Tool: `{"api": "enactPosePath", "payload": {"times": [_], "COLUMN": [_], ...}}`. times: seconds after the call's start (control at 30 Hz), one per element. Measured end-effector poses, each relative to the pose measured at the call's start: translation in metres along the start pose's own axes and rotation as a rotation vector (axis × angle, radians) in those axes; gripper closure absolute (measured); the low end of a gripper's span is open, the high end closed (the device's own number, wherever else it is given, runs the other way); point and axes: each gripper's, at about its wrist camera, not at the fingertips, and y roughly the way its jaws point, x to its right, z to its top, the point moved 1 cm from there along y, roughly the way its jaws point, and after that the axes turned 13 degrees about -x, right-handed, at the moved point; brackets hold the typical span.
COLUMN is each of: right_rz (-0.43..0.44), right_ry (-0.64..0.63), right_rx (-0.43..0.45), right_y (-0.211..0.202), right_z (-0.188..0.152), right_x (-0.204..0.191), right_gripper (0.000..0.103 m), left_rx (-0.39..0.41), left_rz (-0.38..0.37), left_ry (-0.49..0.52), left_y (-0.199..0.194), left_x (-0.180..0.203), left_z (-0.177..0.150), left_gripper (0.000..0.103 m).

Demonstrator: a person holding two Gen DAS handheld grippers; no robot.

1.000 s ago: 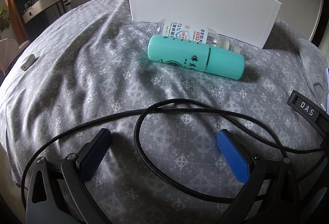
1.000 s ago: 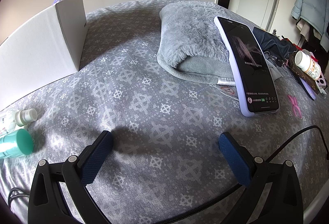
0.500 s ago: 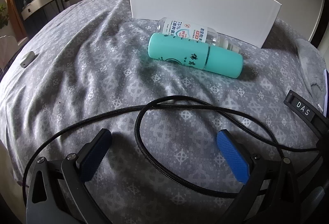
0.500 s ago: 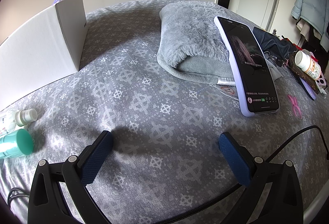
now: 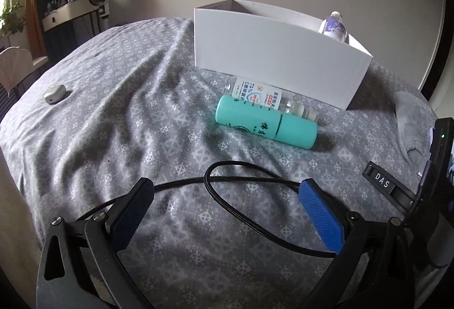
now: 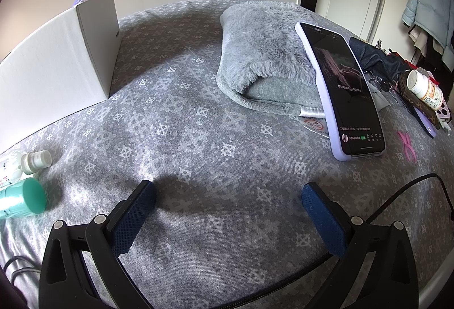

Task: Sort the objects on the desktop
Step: 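Move the left gripper to the teal bottle and grasp it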

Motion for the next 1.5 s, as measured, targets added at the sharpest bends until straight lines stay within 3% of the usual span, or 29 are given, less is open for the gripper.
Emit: {"api": "enactPosePath", "payload": {"times": [0.2,0.33,0.5,0.57,0.63,0.73,0.87,0.93,1.03,1.17,1.33,1.5], "right_rz": [0.000,0.000,0.000,0.003,-0.006,0.002,0.003,0.002,0.003,0.003,0.003,0.003], "right_ry": [0.000,0.000,0.000,0.001,0.002,0.006,0.006,0.005,0.006,0.006,0.006,0.006], "right_rx": [0.000,0.000,0.000,0.000,-0.005,0.003,0.003,0.003,0.003,0.004,0.004,0.004], "right_y": [0.000,-0.001,-0.001,0.000,0.002,0.006,0.007,0.007,0.007,0.007,0.007,0.008], "right_z": [0.000,0.000,0.000,0.000,0.000,0.002,0.000,0.000,0.000,0.000,0.000,0.001], "right_x": [0.000,-0.001,-0.001,0.000,-0.001,0.000,0.000,-0.001,-0.001,-0.002,-0.002,-0.003], "right_gripper": [0.000,0.000,0.000,0.000,0.000,0.000,0.000,0.000,0.000,0.000,0.000,0.000], "left_rx": [0.096,0.129,0.046,-0.006,-0.015,-0.094,-0.205,-0.262,-0.284,-0.326,-0.356,-0.378], "left_rz": [0.027,0.042,0.134,0.137,0.076,0.027,0.002,-0.008,-0.049,-0.023,0.102,0.183], "left_ry": [0.037,0.141,0.349,0.384,0.339,0.122,-0.074,-0.095,-0.166,-0.170,-0.135,-0.160], "left_y": [-0.026,-0.037,-0.018,-0.006,-0.001,0.015,0.043,0.063,0.085,0.106,0.095,0.086], "left_x": [0.006,0.030,0.083,0.095,0.094,0.071,0.047,0.047,0.041,0.038,0.036,0.025], "left_z": [0.003,0.006,0.033,0.047,0.064,0.089,0.091,0.089,0.090,0.090,0.077,0.062], "left_gripper": [0.000,0.000,0.000,0.000,0.000,0.001,0.013,0.025,0.025,0.026,0.062,0.066]}}
